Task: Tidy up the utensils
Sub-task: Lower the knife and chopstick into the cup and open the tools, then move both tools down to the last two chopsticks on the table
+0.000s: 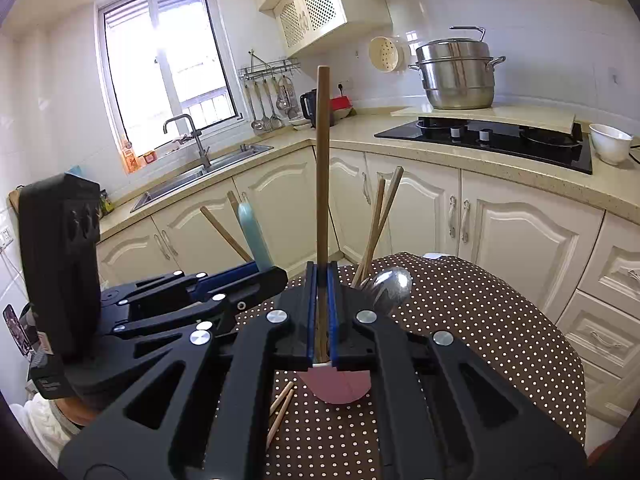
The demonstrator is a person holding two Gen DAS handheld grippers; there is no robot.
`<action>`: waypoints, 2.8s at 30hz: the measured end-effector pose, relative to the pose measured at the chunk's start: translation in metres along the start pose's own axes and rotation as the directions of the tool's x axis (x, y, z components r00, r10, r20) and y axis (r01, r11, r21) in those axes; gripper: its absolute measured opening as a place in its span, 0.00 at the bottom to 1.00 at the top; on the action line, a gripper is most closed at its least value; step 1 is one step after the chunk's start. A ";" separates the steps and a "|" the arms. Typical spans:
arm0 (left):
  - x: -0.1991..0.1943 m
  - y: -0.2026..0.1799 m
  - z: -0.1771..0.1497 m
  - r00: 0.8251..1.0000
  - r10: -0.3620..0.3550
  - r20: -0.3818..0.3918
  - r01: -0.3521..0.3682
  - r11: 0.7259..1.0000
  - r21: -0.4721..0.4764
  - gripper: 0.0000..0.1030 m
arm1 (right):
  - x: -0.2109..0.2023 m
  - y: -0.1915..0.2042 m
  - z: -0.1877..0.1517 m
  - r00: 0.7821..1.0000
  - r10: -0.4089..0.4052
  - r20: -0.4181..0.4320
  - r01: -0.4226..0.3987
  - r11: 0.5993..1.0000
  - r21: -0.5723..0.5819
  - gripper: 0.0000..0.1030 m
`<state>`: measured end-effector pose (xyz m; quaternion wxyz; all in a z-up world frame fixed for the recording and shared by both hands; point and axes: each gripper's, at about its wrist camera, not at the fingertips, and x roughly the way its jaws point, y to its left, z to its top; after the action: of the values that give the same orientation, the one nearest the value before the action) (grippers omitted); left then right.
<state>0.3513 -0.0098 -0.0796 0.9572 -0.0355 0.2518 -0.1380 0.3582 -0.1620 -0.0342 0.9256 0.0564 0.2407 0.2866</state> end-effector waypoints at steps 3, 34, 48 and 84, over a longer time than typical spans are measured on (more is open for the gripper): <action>-0.007 0.002 -0.001 1.000 0.002 0.026 -0.002 1.000 -0.003 0.40 | 0.003 0.001 -0.005 1.000 -0.012 -0.005 0.012 1.000 0.002 0.05; -0.075 0.030 -0.044 0.982 0.181 0.045 -0.178 0.982 -0.063 0.58 | -0.005 0.037 -0.041 0.992 -0.124 0.033 0.123 0.992 0.035 0.08; -0.119 0.022 -0.058 0.964 0.246 0.105 -0.244 0.969 -0.033 0.67 | -0.056 0.054 -0.057 0.986 -0.144 0.089 0.143 0.990 0.010 0.08; 0.038 0.026 -0.141 0.848 0.175 -0.501 -0.170 0.984 0.055 0.24 | -0.010 0.006 -0.178 0.965 -0.114 -0.235 0.159 0.970 0.182 0.30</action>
<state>0.3204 0.0050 -0.2244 0.8668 0.0285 0.4946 -0.0571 0.2629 -0.1683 -0.1850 0.8999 0.0994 0.3740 0.2010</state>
